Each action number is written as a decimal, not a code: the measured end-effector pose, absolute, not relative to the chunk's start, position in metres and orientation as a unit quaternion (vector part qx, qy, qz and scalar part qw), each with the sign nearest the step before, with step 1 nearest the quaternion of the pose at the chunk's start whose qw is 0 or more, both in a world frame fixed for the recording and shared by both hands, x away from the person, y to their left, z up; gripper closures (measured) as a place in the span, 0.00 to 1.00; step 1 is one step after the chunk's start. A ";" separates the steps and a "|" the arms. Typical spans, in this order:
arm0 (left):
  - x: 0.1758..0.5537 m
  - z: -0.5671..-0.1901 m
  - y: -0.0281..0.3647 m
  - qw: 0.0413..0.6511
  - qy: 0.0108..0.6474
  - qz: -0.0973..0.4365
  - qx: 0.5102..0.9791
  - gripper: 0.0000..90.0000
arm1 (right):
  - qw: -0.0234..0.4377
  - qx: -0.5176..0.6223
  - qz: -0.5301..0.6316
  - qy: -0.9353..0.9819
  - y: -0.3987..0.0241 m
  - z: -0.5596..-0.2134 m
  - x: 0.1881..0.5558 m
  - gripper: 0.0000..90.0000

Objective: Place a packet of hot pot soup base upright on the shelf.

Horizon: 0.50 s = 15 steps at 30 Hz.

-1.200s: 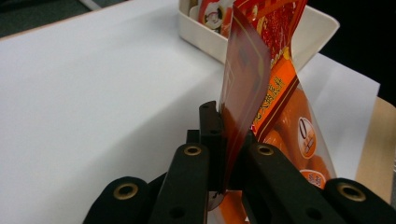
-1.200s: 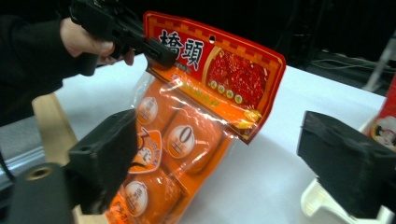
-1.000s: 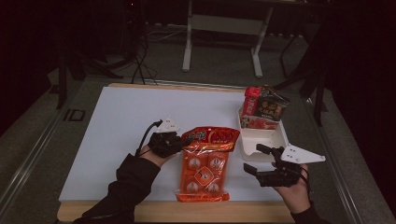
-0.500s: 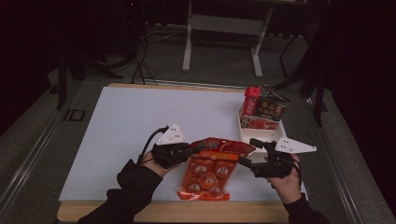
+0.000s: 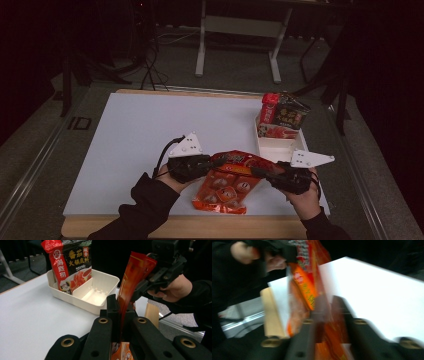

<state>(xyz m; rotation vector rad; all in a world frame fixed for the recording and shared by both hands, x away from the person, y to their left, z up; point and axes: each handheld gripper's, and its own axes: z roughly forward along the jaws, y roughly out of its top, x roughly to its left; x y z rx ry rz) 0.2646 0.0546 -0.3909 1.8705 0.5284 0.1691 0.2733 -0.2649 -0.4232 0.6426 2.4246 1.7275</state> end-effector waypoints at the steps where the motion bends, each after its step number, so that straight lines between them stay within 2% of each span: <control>1: 0.265 -0.391 0.056 0.561 0.226 0.069 0.793 1.00 | 0.045 0.210 0.565 0.797 -0.264 -0.422 0.272 1.00; 5: 0.265 -0.390 0.061 0.570 0.223 0.064 0.788 0.99 | 0.033 0.202 0.564 0.800 -0.262 -0.413 0.269 1.00; 15: 0.256 -0.389 0.073 0.583 0.207 0.051 0.784 0.98 | 0.039 0.190 0.553 0.811 -0.254 -0.391 0.262 1.00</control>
